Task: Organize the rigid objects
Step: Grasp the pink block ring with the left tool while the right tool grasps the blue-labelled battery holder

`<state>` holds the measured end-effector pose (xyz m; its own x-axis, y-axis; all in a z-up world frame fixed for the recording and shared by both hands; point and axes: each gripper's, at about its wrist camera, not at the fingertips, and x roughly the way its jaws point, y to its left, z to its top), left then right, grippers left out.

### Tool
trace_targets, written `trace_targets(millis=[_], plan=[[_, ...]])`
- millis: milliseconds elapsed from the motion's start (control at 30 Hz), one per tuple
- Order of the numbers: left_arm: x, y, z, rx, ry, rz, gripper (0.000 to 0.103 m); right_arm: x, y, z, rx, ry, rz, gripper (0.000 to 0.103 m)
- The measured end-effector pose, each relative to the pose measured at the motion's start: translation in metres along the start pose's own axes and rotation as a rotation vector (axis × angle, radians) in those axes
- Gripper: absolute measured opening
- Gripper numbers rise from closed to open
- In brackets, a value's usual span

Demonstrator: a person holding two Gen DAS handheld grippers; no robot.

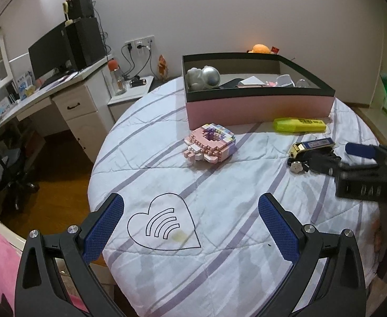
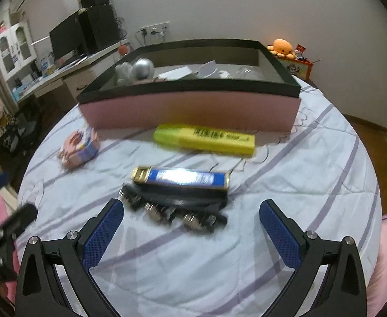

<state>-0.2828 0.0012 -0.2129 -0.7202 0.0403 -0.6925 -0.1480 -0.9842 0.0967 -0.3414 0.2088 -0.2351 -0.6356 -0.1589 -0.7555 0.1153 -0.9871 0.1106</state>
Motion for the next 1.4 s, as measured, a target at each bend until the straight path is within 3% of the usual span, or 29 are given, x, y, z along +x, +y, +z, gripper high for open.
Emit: trace_targets(millis=[567,700,967,1100,1400], plan=[[0.019,0.005,0.007,-0.008,0.022,-0.028,0.103,0.035,0.007,0.025,-0.009,0.052,-0.032,0.103],[0.024,0.003,0.013,-0.011,0.024,-0.033,0.103,0.027,0.001,0.024,-0.009,0.028,-0.024,0.084],[0.041,-0.005,0.032,-0.009,0.03,-0.068,0.103,0.014,-0.023,0.019,-0.005,0.015,-0.01,0.084],[0.06,-0.005,0.045,-0.039,0.054,-0.085,0.103,0.011,-0.035,0.017,0.009,0.011,-0.007,0.084],[0.106,-0.012,0.054,-0.048,0.187,-0.097,0.1,0.017,-0.043,0.022,0.01,0.008,0.022,0.084]])
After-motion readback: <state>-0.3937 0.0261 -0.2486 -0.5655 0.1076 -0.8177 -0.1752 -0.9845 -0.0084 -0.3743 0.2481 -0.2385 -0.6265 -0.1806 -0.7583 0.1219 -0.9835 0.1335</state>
